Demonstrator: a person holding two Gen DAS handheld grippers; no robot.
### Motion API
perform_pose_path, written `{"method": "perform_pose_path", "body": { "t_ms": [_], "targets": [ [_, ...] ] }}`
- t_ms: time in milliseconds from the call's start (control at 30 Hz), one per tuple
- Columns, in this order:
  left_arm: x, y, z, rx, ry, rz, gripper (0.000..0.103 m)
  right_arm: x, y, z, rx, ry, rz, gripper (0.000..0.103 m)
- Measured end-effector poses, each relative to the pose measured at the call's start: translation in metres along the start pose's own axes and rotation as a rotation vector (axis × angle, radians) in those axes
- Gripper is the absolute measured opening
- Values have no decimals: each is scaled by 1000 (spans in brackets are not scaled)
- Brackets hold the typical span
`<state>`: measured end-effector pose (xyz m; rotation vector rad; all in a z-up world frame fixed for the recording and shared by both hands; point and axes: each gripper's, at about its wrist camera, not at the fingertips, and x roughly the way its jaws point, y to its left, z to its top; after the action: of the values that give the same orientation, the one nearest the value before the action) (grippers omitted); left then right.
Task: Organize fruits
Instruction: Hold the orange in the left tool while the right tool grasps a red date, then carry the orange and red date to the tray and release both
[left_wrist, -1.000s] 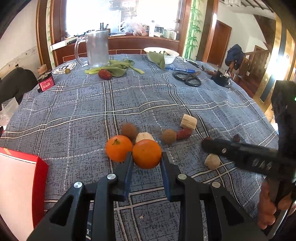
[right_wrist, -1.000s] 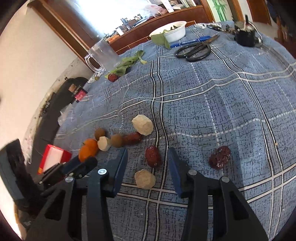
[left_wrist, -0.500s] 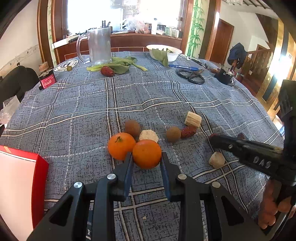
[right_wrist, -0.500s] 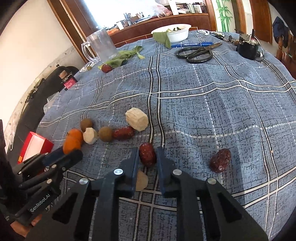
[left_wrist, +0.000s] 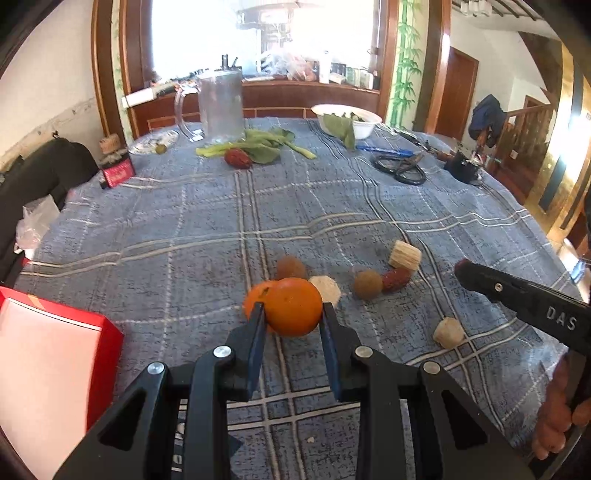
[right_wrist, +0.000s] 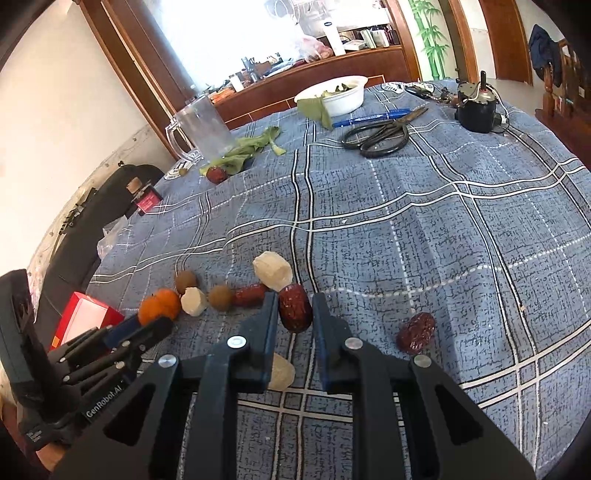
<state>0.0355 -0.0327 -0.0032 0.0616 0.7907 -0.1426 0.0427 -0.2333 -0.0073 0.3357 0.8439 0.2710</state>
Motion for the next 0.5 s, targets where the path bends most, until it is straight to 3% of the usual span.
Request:
{"method": "perform_pose_path", "body": {
  "t_ms": [500],
  "targets": [
    [-9,6,5,-7,-73,118,28,-10,16,-6,-90,-50,-1,20]
  ]
}}
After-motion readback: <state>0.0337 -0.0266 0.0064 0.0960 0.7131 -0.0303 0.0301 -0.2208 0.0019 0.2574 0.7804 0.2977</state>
